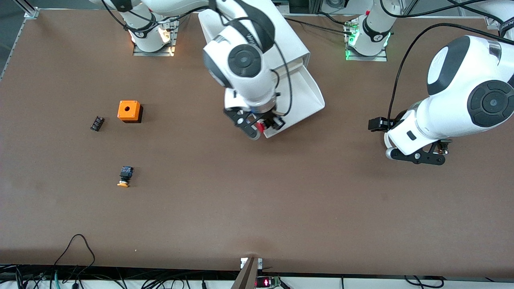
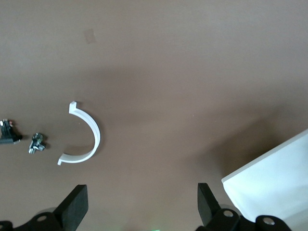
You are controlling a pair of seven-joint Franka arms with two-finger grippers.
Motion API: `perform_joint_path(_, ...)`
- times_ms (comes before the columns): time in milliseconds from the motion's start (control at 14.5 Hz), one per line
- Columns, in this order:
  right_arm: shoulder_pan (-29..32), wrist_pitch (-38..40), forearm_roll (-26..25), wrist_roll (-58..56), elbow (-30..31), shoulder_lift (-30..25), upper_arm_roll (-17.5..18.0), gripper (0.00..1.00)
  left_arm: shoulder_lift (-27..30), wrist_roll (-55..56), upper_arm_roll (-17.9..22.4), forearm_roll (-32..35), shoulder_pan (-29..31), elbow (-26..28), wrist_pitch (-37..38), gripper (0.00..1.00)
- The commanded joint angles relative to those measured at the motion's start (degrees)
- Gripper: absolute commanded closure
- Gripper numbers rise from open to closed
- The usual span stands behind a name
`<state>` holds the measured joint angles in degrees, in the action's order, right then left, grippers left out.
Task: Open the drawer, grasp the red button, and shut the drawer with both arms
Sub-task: 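Lift the red button out of the drawer with the right gripper, then carry the red button toward the yellow button while the left gripper closes drawer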
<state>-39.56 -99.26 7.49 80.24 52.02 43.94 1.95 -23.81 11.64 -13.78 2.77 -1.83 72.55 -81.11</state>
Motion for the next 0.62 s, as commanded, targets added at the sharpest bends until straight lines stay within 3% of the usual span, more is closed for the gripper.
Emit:
perform_joint_path(0, 6.1, 4.4, 0.9, -14.7, -0.1, -2.2, 0.5, 1.0, 2.0, 8.7, -1.7, -0.3, 0.0, 3.6, -2.1, 0.0)
perform_joint_path(138, 10.3, 6.3, 0.9, -26.0, 0.0, -2.3, 0.5, 1.0, 2.8, 14.3, -3.3, -0.2, 0.0, 8.2, -7.6, 0.0)
perform_joint_path(345, 16.4, 6.6, 0.5, -43.6, 0.4, -2.3, 0.1, 1.0, 5.1, 23.8, -6.9, -0.1, 0.0, 19.4, -22.1, 0.0)
perform_joint_path(552, 22.7, 6.6, 0.9, -56.0, 5.4, -2.2, 0.1, 1.0, 4.7, 33.9, -10.0, 0.7, -0.3, 25.7, -32.5, 0.0)
